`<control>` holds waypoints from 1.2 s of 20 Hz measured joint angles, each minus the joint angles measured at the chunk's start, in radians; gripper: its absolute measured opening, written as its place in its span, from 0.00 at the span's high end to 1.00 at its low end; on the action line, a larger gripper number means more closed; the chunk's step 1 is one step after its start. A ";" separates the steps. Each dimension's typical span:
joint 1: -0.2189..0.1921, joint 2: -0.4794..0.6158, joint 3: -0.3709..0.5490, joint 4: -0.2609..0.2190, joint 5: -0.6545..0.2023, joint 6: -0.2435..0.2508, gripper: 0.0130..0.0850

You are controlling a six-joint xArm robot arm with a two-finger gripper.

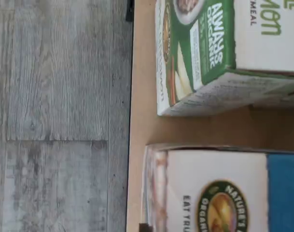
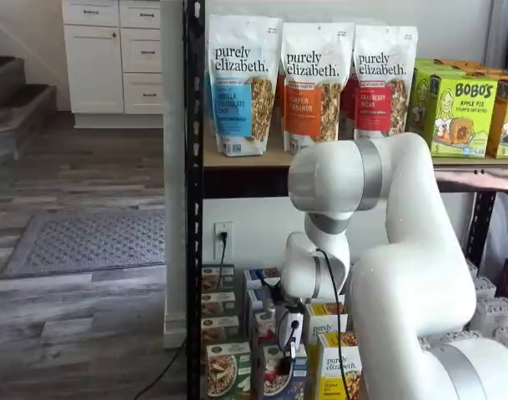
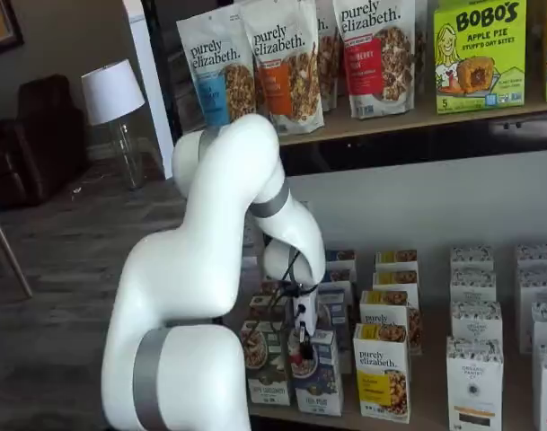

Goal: Pick up the blue and white box that is on the bottom shelf, the second box from the left

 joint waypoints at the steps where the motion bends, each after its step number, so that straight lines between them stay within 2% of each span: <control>1: -0.001 -0.001 0.000 -0.004 0.002 0.003 0.33; 7: -0.002 -0.005 0.004 -0.007 0.003 0.005 0.33; 10: -0.001 -0.006 0.005 -0.004 0.005 0.003 0.44; 11: -0.001 -0.007 0.006 -0.003 0.006 0.002 0.44; 12: 0.000 -0.007 0.007 -0.003 0.006 0.002 0.50; 13: 0.000 -0.008 0.007 -0.003 0.006 0.003 0.50; 14: 0.000 -0.008 0.008 -0.003 0.007 0.003 0.56; 15: 0.001 -0.009 0.008 -0.003 0.007 0.003 0.56; 16: 0.001 -0.009 0.009 -0.002 0.008 0.003 0.61; 24: 0.004 -0.019 0.022 -0.001 0.003 0.005 0.61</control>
